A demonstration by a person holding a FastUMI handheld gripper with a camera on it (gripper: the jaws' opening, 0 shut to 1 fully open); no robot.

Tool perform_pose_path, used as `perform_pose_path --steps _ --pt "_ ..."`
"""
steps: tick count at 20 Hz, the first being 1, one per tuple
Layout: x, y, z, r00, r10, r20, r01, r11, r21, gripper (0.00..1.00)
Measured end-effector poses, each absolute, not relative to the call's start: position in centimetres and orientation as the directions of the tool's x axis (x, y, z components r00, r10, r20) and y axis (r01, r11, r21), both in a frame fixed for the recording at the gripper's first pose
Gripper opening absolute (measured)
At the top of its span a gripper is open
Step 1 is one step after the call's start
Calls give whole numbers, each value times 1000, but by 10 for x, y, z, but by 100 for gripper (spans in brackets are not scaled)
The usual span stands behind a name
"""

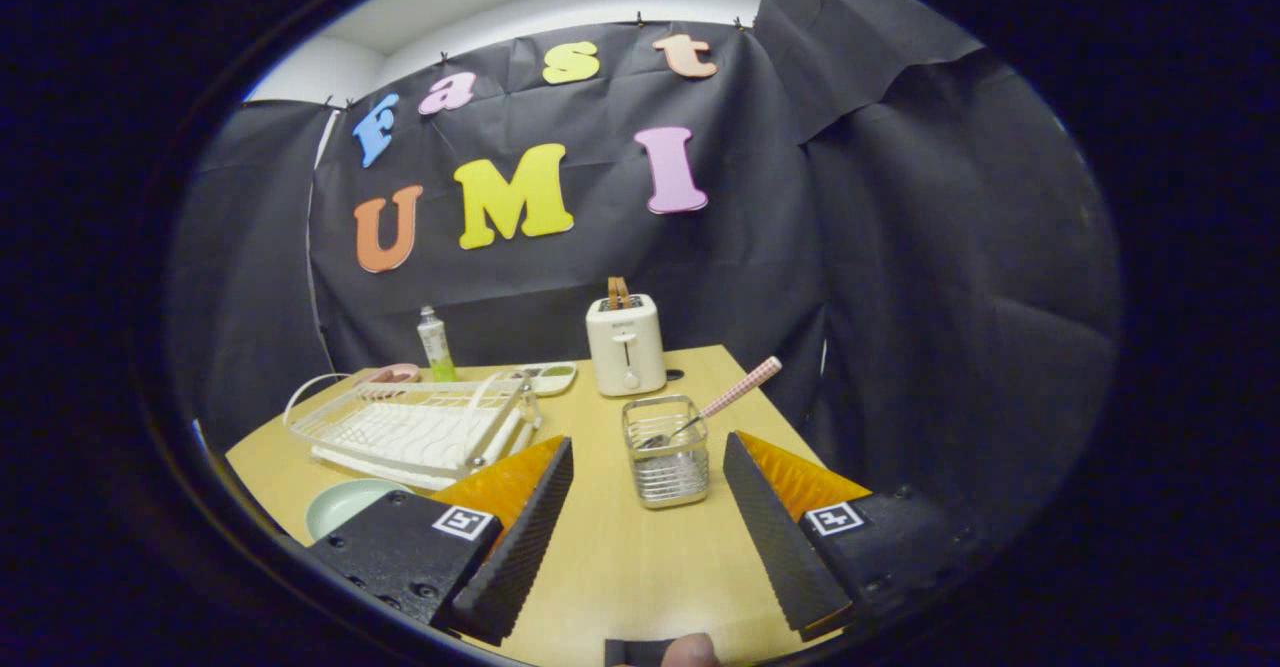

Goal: Take the plate from the dish rack, then take the spoon from the basket and place it into the plate.

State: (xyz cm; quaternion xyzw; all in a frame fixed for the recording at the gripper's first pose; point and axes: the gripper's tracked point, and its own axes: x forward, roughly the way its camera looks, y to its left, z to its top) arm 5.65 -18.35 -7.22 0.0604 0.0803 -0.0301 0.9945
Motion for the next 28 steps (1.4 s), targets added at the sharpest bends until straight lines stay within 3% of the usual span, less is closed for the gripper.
perform_pose_path --steps 2,8,13,17,20,24,28 --pt "79 -202 -72 989 -51 -139 71 987 146 98" --pt "154 -223 -98 976 53 -213 21 943 333 95" --pt "184 -222 -99 971 87 -224 6 924 383 83" --pt "190 -223 -88 973 80 -215 9 923 385 52" --pt "188 -212 -82 970 97 -225 2 916 402 17" --pt "179 -187 -75 961 128 -247 -24 924 383 8" --pt "171 -189 -39 978 45 -204 18 954 298 8"
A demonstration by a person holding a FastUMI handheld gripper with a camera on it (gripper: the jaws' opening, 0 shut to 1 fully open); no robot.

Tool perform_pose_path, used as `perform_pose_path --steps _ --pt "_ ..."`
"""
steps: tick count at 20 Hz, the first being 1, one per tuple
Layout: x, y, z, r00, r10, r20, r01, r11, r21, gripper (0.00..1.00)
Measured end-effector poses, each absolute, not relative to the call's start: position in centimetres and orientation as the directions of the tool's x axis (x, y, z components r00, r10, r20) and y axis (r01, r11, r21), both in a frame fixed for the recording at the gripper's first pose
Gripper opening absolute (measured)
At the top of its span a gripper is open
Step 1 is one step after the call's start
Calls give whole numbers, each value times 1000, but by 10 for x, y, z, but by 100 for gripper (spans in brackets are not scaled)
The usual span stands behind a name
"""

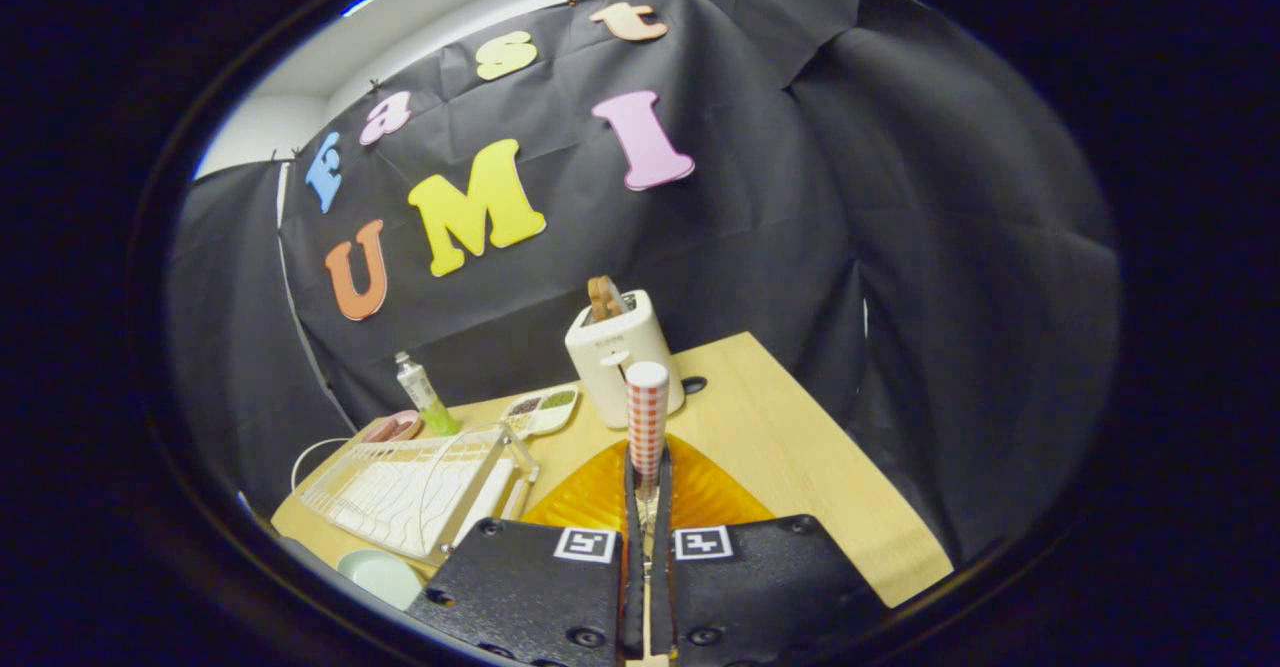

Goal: Take the plate from the dish rack, then take the spoon from the basket and place it into the plate.

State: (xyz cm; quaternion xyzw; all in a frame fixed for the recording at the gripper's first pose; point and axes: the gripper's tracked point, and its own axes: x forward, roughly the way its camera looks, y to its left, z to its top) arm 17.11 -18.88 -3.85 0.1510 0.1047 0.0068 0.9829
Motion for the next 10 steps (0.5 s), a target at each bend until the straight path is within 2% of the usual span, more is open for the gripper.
perform_pose_path --steps 3,10 --pt "148 -183 -5 986 14 -167 32 962 270 8" --pt "71 -104 54 994 86 -73 -67 970 235 8"
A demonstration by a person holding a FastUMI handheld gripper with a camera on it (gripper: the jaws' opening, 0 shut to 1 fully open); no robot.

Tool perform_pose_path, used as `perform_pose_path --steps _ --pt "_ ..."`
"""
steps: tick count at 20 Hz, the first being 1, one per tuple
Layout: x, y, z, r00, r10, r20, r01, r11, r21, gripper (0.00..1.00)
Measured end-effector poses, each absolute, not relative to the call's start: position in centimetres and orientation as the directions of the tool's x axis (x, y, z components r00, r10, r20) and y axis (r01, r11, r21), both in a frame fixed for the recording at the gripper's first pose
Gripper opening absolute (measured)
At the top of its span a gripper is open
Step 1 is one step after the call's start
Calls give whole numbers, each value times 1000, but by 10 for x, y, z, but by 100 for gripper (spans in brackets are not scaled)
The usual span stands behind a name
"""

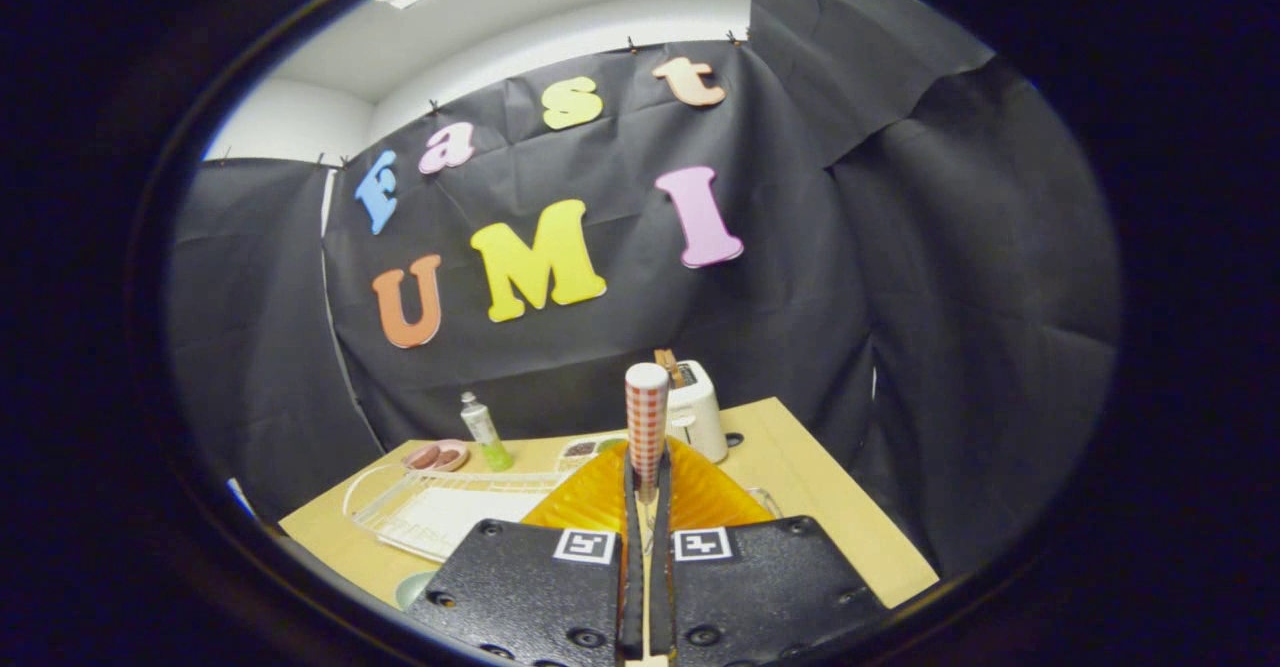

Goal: Take the plate from the dish rack, then take the spoon from the basket and place it into the plate.

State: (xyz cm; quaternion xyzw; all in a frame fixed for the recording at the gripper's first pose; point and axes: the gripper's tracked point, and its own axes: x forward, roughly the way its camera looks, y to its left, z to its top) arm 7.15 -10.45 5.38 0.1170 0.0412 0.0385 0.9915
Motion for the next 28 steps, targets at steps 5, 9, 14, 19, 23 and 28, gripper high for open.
perform_pose_path --steps 5,9,14,19,23,28 --pt "40 -9 39 979 186 -86 -165 964 208 8" --pt "31 59 1 959 242 -146 -216 961 172 8" --pt "29 116 -38 941 276 -197 -237 951 200 8" --pt "24 154 -77 919 297 -258 -248 947 207 8" --pt "24 174 -96 905 313 -288 -250 939 237 8" --pt "28 183 -102 901 330 -281 -258 929 264 12"
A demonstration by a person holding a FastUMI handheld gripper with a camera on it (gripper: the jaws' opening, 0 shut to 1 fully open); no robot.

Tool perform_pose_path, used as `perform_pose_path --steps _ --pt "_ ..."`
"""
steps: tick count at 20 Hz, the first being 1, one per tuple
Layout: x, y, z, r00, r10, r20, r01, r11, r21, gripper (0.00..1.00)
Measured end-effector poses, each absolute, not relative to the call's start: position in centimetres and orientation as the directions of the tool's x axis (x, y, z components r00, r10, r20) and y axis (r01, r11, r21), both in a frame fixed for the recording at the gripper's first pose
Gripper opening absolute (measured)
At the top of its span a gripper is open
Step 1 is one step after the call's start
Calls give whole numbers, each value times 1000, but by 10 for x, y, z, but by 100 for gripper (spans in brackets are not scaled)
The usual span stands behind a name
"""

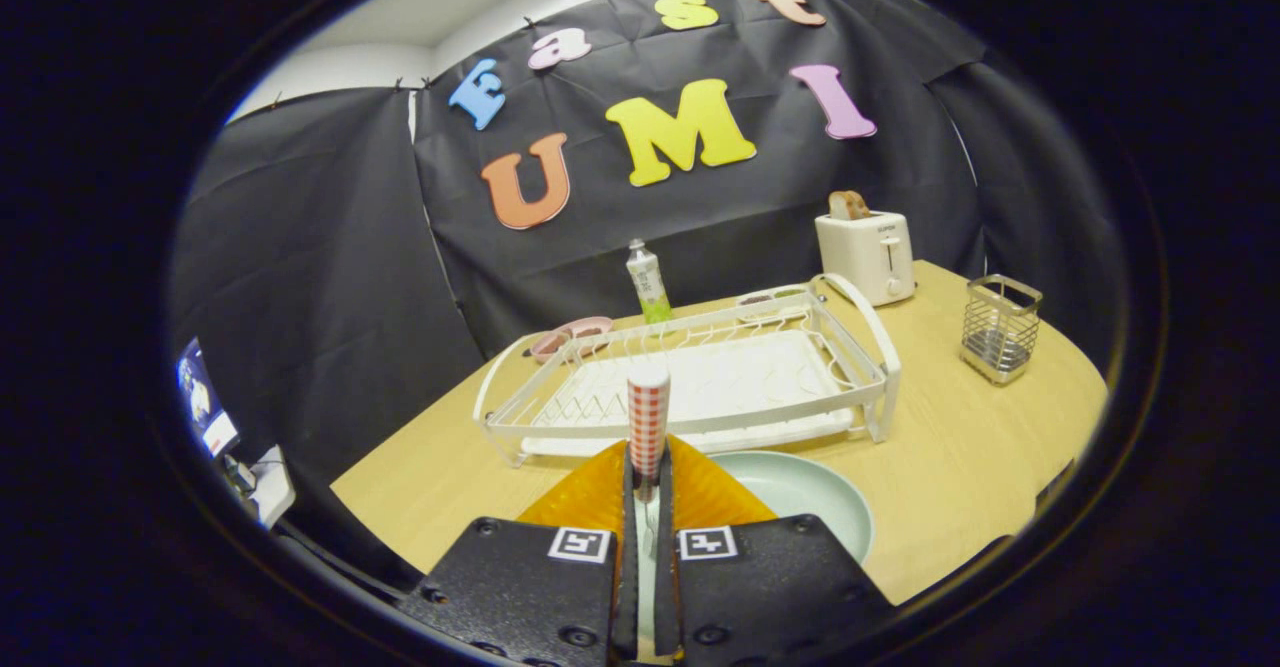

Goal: Take the plate from the dish rack, then take the spoon from the basket and place it into the plate.

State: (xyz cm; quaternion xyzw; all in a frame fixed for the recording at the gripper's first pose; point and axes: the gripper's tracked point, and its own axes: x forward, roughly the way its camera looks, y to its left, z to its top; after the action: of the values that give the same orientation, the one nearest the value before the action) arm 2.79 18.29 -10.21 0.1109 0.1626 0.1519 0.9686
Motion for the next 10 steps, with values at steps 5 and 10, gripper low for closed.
perform_pose_path --steps 5,10 --pt "31 164 -103 917 286 -279 -219 944 245 28" --pt "32 132 -81 954 186 -237 -140 970 200 81"
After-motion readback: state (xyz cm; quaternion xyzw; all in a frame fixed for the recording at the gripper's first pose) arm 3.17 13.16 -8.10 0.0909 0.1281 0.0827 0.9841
